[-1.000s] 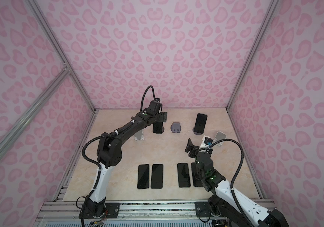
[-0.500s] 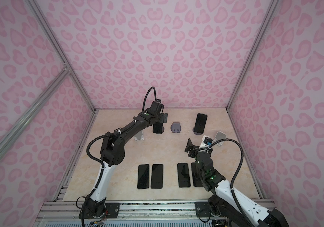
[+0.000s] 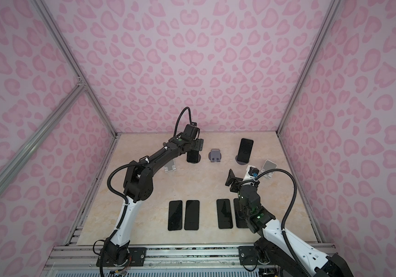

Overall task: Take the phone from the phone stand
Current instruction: 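Lift the pink-edged phone up off its dark round stand with the left gripper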

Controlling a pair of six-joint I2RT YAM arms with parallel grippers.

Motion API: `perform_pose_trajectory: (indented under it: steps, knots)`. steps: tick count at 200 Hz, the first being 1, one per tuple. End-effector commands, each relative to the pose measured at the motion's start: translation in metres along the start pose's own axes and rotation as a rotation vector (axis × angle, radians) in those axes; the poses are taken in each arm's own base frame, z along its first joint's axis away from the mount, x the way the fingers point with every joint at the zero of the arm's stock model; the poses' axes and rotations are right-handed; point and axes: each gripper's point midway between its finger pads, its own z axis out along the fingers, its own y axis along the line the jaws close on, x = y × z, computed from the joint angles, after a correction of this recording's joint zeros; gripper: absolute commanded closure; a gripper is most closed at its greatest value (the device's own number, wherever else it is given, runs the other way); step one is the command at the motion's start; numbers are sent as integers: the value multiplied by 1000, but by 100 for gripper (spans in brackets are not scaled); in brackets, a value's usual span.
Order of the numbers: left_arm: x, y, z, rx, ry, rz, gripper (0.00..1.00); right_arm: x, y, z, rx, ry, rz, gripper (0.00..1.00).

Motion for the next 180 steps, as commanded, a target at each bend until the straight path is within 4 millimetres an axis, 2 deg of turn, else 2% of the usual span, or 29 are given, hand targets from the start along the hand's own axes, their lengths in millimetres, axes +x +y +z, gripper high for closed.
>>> perform_pose_trajectory:
  steps: [1,53,96,180]
  knots:
    - [-3,0,1,2,-10,5,16,-4,0,0,2,-11,-3,2]
    - [-9,-2,-5,14,-18,-1,31,-5,1,-1,2,-16,1,2]
    - [-19,-2,-21,32,-39,-9,35,-5,1,-1,1,-17,4,2]
    - [-26,-3,-47,60,-66,-10,41,-4,2,0,-3,-12,1,2]
